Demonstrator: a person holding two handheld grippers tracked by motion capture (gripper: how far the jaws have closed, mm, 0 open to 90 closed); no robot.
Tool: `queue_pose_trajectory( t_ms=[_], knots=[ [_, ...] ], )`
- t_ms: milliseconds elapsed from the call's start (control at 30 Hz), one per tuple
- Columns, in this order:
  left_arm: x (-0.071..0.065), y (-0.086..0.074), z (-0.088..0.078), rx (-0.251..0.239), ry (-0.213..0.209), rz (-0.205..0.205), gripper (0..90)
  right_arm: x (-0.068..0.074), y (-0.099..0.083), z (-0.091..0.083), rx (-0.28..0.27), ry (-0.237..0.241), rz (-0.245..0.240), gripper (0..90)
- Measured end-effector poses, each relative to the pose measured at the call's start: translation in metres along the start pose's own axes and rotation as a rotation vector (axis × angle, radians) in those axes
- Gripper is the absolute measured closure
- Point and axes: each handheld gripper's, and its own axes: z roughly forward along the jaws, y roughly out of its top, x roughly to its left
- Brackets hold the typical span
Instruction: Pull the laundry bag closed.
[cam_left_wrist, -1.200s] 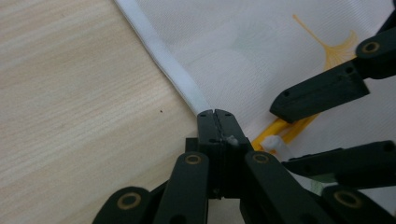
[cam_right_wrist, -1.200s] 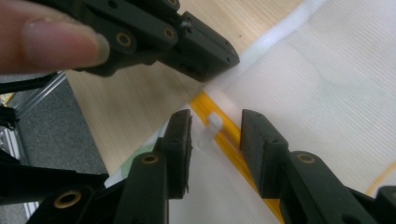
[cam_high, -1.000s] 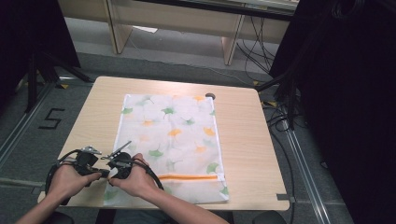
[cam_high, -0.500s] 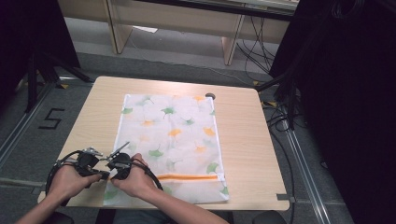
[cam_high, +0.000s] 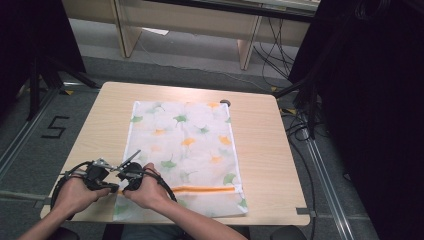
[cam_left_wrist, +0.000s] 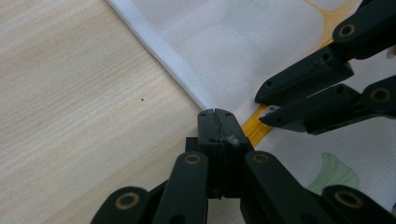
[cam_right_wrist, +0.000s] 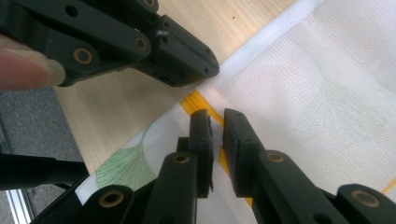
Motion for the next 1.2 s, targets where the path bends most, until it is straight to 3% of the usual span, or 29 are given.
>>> queue_pose_trajectory(
  t_ms=[67, 233, 267, 367, 500, 533, 567, 600, 700, 733, 767, 867, 967, 1067, 1200],
  knots=[
    [0.0, 0.0, 0.0, 0.007, 0.0, 0.006, 89.1, -0.001, -0.001, -0.001, -0.015, -0.001, -0.02, 82.3],
    [-0.001, 0.001, 0.0, 0.01, 0.007, 0.017, 89.1, -0.001, -0.002, -0.004, 0.009, -0.007, 0.001, 85.2],
    [-0.001, 0.001, 0.0, 0.008, 0.007, 0.017, 89.1, -0.004, -0.002, -0.003, -0.004, -0.005, -0.038, 86.4],
    [-0.001, 0.001, 0.0, 0.004, 0.009, 0.015, 88.7, -0.002, -0.002, -0.004, 0.012, 0.0, 0.004, 87.6],
    [-0.002, 0.002, -0.006, -0.066, 0.006, 0.008, 89.0, -0.003, -0.001, -0.004, 0.009, 0.006, -0.009, 88.0],
    [-0.004, 0.002, -0.007, -0.067, 0.001, 0.006, 89.2, -0.002, -0.001, -0.005, 0.013, 0.0, 0.008, 88.2],
    [-0.005, 0.002, -0.008, -0.054, -0.02, 0.018, 89.2, -0.002, -0.001, -0.005, 0.014, 0.001, 0.01, 88.3],
    [-0.008, 0.001, -0.007, -0.056, -0.04, -0.004, 89.2, 0.001, 0.0, -0.005, 0.004, 0.015, 0.046, 88.4],
    [-0.013, 0.0, -0.008, -0.053, -0.051, 0.007, 88.9, 0.0, -0.001, -0.004, 0.003, 0.022, 0.05, 88.6],
    [-0.014, 0.0, -0.007, -0.046, -0.037, 0.003, 88.6, 0.0, -0.001, -0.004, 0.004, 0.025, 0.061, 88.7],
    [-0.014, 0.0, -0.007, -0.026, -0.052, 0.016, 87.7, 0.0, -0.001, -0.004, 0.006, 0.02, 0.067, 89.2],
    [-0.016, -0.001, -0.007, -0.027, -0.045, 0.013, 87.0, 0.001, 0.0, -0.004, 0.008, 0.019, 0.081, 89.2],
    [-0.018, -0.001, -0.006, -0.026, -0.033, 0.006, 87.0, 0.0, 0.0, -0.004, 0.012, 0.026, 0.072, 89.2],
    [-0.019, -0.001, -0.007, -0.038, -0.053, -0.005, 86.2, 0.001, 0.0, -0.003, 0.01, 0.022, 0.074, 89.2],
    [-0.021, -0.001, -0.008, -0.006, -0.034, 0.014, 85.8, 0.001, 0.0, -0.003, 0.009, 0.016, 0.074, 89.3]
  ],
)
